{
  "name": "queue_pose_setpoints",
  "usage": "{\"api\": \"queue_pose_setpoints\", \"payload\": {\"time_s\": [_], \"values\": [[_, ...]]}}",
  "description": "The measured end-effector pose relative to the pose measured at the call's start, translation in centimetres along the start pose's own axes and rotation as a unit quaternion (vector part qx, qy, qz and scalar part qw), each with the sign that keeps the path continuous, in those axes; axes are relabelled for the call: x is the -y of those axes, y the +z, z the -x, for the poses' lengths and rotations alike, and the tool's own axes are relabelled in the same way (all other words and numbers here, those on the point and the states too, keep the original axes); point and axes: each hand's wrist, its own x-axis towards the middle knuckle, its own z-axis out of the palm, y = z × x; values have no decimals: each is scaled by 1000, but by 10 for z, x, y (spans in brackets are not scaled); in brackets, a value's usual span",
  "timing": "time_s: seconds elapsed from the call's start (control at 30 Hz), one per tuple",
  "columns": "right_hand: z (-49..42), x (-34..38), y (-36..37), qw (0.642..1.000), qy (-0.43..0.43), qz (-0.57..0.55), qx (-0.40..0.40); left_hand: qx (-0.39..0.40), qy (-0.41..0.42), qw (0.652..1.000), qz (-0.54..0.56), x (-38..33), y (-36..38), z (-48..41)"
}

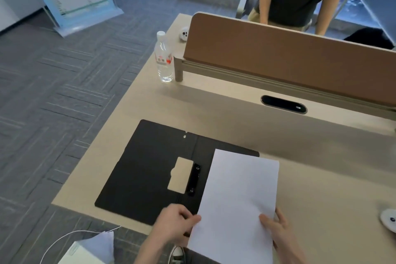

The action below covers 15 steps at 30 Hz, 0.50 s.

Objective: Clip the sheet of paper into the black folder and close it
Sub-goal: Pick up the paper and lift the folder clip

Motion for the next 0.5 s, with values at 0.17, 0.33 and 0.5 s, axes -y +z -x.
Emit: {"api": "queue_pose_setpoints", "payload": {"time_s": [0.17, 0.33, 0.5], "values": [[-3, 1, 5, 1000, -6, -13, -11, -237, 66, 964, -99, -33, -13, -33], [-3, 0, 14, 1000, -19, -16, 7, -233, 106, 943, -214, -67, -7, -61], [-5, 1, 27, 999, -24, -26, 16, -190, 113, 936, -275, -79, -6, -74]]}}
